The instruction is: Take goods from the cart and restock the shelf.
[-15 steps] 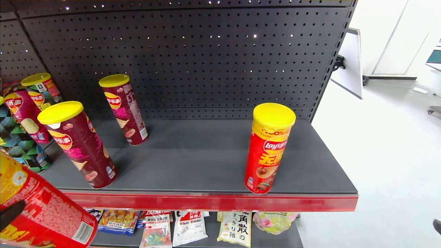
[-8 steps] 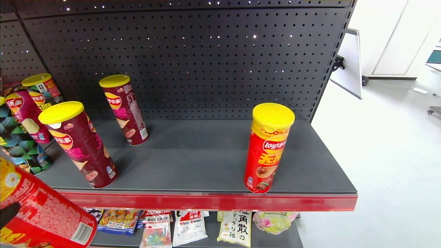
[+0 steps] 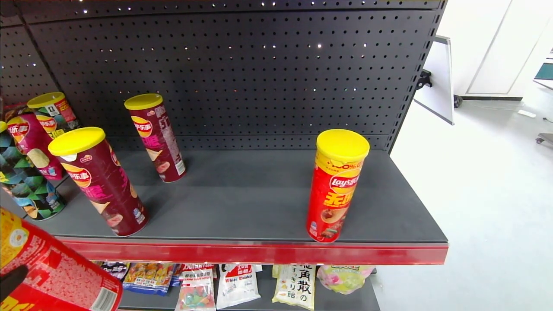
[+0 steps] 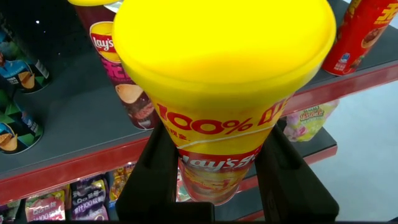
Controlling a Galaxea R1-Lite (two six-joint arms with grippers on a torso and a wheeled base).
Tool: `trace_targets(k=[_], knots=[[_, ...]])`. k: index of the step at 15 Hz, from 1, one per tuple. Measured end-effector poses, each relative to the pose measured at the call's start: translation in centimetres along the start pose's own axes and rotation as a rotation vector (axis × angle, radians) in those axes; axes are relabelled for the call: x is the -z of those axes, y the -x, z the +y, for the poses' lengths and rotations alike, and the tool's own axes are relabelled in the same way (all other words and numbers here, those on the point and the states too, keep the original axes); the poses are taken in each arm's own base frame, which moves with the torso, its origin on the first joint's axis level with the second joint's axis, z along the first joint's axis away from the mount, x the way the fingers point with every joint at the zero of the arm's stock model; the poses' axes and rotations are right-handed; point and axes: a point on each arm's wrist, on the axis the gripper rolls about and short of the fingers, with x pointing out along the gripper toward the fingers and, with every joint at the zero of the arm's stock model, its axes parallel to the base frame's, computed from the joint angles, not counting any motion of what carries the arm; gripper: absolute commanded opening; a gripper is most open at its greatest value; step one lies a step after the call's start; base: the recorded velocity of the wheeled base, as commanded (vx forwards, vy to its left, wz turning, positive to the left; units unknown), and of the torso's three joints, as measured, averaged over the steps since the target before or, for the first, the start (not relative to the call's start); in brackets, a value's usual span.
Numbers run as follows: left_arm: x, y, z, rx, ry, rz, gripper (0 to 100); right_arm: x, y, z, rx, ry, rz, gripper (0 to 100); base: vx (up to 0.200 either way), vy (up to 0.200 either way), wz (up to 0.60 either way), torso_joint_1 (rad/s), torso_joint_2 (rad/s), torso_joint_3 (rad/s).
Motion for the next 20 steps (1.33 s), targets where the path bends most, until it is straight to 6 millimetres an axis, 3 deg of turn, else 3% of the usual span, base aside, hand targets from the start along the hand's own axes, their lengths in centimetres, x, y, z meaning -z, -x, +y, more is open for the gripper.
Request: trace_targets(k=[3, 9, 20], knots=[[0.06, 0.08, -0.03, 0.001, -0.001, -0.003, 0, -0.02, -0.08, 0.22, 0.129, -0.019, 0.011, 100, 0.000, 0.000, 0.00, 0.000, 0.00, 0.000], [0.08, 0.23, -0.07, -0.001, 0.000, -0.009, 0, 0.14, 0.21, 0.16, 0.047, -0.040, -0.032, 100, 0.000, 0.000, 0.00, 0.000, 0.00, 0.000], [0.63, 0.63, -0.22, -0.002, -0.003, -0.018, 0, 0.31, 0.68, 0.22, 0.060, -0.052, -0.097, 100, 0.000, 0.000, 0.00, 0.000, 0.00, 0.000]])
